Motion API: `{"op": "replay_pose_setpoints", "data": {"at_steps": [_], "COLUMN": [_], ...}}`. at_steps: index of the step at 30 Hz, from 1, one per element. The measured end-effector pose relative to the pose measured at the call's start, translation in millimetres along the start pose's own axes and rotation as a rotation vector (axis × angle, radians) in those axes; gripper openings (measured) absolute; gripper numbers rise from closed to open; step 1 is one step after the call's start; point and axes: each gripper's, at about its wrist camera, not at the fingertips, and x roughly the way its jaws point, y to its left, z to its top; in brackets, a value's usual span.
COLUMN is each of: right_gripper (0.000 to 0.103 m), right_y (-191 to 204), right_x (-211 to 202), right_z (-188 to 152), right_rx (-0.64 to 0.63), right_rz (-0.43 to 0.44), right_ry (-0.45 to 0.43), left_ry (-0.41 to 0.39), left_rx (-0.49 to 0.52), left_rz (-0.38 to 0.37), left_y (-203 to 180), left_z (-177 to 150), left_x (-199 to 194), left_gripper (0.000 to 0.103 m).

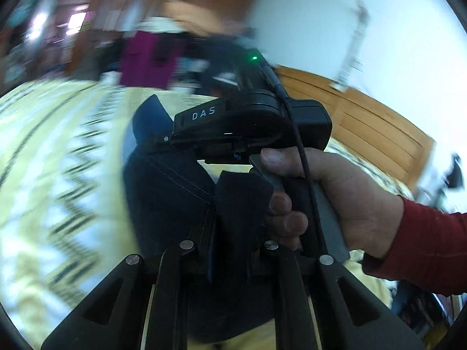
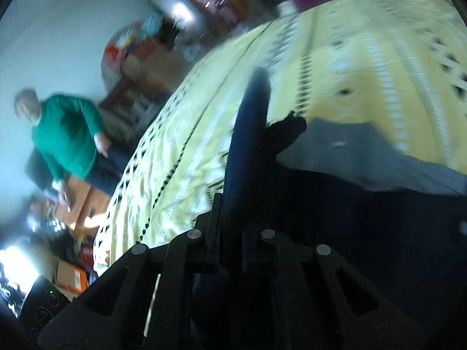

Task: Fold small clothes

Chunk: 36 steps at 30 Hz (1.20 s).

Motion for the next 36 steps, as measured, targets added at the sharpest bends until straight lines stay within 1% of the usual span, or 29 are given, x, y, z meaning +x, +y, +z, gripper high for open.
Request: {"op": "replay_pose_setpoints", "data": {"at_steps": [1, 2, 5, 7, 9, 12, 16, 19, 21, 23, 24, 25, 26, 27, 29, 30, 31, 33, 34, 36], "right_gripper": [0.008, 0.008, 0.008, 0.008, 0.008, 0.008, 0.008, 0.008, 0.009, 0.011, 0.016, 0.019, 0.029, 0.038, 0.046, 0.048, 0.049, 0.052, 0.052, 0.053], "right_y": [-17.7, -45.7, -106.1, -144.3, -174.0, -208.9, -231.9, -248.9, -256.5, -262.3, -259.6, -254.9, -248.2, -240.0, -226.3, -220.2, -217.8, -205.4, -199.8, -189.6], "right_x": [-17.2, -41.3, -72.4, -82.0, -92.1, -101.4, -108.6, -114.1, -106.8, -106.7, -111.0, -116.3, -123.0, -131.2, -146.7, -151.8, -157.4, -168.2, -171.7, -172.4], "right_z": [-4.2, -10.1, -28.9, -40.4, -46.5, -59.3, -69.4, -74.8, -81.6, -86.8, -88.8, -90.4, -93.4, -99.0, -114.8, -122.2, -130.2, -145.5, -153.0, -164.0], "right_rx": [0.027, 0.068, 0.166, 0.232, 0.277, 0.317, 0.360, 0.387, 0.427, 0.488, 0.504, 0.501, 0.487, 0.470, 0.454, 0.450, 0.447, 0.430, 0.426, 0.406], "right_rz": [-0.007, -0.018, -0.038, -0.033, -0.039, -0.049, -0.034, -0.027, -0.002, 0.045, 0.044, 0.031, 0.023, 0.017, 0.007, -0.003, -0.013, -0.013, -0.008, -0.009], "right_ry": [-0.023, -0.045, -0.063, -0.061, -0.053, -0.044, -0.069, -0.075, -0.042, -0.039, -0.035, -0.030, -0.020, -0.006, 0.007, 0.019, 0.028, 0.030, 0.030, 0.039], "left_ry": [0.022, 0.042, 0.130, 0.186, 0.241, 0.316, 0.386, 0.423, 0.448, 0.454, 0.462, 0.475, 0.475, 0.457, 0.411, 0.388, 0.364, 0.335, 0.325, 0.312], "left_rx": [0.044, 0.071, 0.149, 0.139, 0.123, 0.113, 0.152, 0.178, 0.192, 0.198, 0.205, 0.215, 0.216, 0.221, 0.241, 0.241, 0.235, 0.215, 0.198, 0.155], "left_rz": [-0.047, -0.082, -0.190, -0.239, -0.269, -0.287, -0.287, -0.280, -0.277, -0.280, -0.274, -0.268, -0.283, -0.290, -0.279, -0.266, -0.240, -0.178, -0.131, -0.062], "left_y": [-22.3, -38.8, -90.7, -109.6, -121.1, -132.7, -148.2, -157.4, -161.3, -163.5, -158.9, -160.4, -162.1, -163.2, -165.3, -163.0, -157.3, -144.3, -134.2, -114.3], "left_z": [2.5, 3.4, -3.1, -10.5, -18.1, -31.9, -52.7, -66.7, -73.4, -73.1, -70.2, -68.8, -66.4, -64.3, -63.0, -62.0, -63.0, -65.4, -68.3, -72.3], "left_x": [14.9, 26.9, 75.2, 107.3, 137.0, 178.5, 214.2, 232.5, 243.2, 239.7, 233.0, 224.0, 208.2, 192.5, 149.5, 128.6, 106.1, 73.8, 57.9, 38.2], "left_gripper": [0.013, 0.013, 0.013, 0.016, 0.016, 0.016, 0.017, 0.025, 0.026, 0.028, 0.028, 0.028, 0.028, 0.029, 0.031, 0.035, 0.038, 0.040, 0.040, 0.041]}}
